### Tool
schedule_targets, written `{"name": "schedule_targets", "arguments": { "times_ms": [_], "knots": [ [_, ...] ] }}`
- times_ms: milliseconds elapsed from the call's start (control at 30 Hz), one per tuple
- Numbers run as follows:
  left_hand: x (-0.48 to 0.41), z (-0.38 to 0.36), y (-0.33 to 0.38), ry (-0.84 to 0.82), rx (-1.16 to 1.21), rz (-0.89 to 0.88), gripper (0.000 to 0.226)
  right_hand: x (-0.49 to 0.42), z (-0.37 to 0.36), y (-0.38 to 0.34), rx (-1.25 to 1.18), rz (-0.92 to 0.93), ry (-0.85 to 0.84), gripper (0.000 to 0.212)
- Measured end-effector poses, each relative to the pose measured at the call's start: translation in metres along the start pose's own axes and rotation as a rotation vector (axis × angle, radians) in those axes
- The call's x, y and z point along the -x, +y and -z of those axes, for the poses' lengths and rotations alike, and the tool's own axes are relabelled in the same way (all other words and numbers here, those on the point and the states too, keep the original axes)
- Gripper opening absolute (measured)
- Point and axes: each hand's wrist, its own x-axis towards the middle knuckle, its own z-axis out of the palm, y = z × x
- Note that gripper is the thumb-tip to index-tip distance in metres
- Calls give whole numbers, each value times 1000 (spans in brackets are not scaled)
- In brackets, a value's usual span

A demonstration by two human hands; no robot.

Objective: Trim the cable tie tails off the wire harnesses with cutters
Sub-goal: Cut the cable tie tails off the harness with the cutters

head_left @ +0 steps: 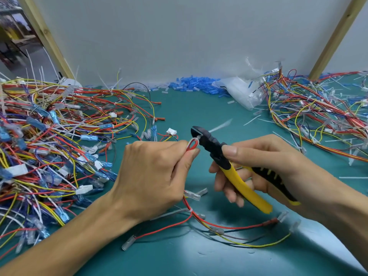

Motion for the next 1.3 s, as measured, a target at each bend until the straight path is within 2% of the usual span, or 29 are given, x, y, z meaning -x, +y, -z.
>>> {"name": "schedule_targets", "arguments": {
  "times_ms": [67,167,333,433,567,767,1000,1200,1300],
  "knots": [
    [0,0,1,-4,9,2,41,-3,2,2,-86,-53,-80,64],
    [0,-1,0,-10,16,5,42,-3,4,3,-62,-44,-74,65],
    [2,-1,-3,-37,-27,-17,41,5,-2,3,347,110,158,48],
    [2,0,-3,-46,-65,-38,39,6,-9,3,506,185,217,42],
    [0,0,-2,-42,-78,-63,36,6,-13,2,537,210,241,34],
    [1,-1,-4,-42,-106,-74,31,6,-16,7,693,224,348,44],
    [1,-3,-4,3,-52,-53,31,3,-22,19,772,414,436,19],
    [0,-3,-2,0,-41,-38,36,3,-23,20,825,455,452,8],
    [1,-4,-2,6,-41,-37,36,3,-21,21,833,447,438,14]
  ]
}}
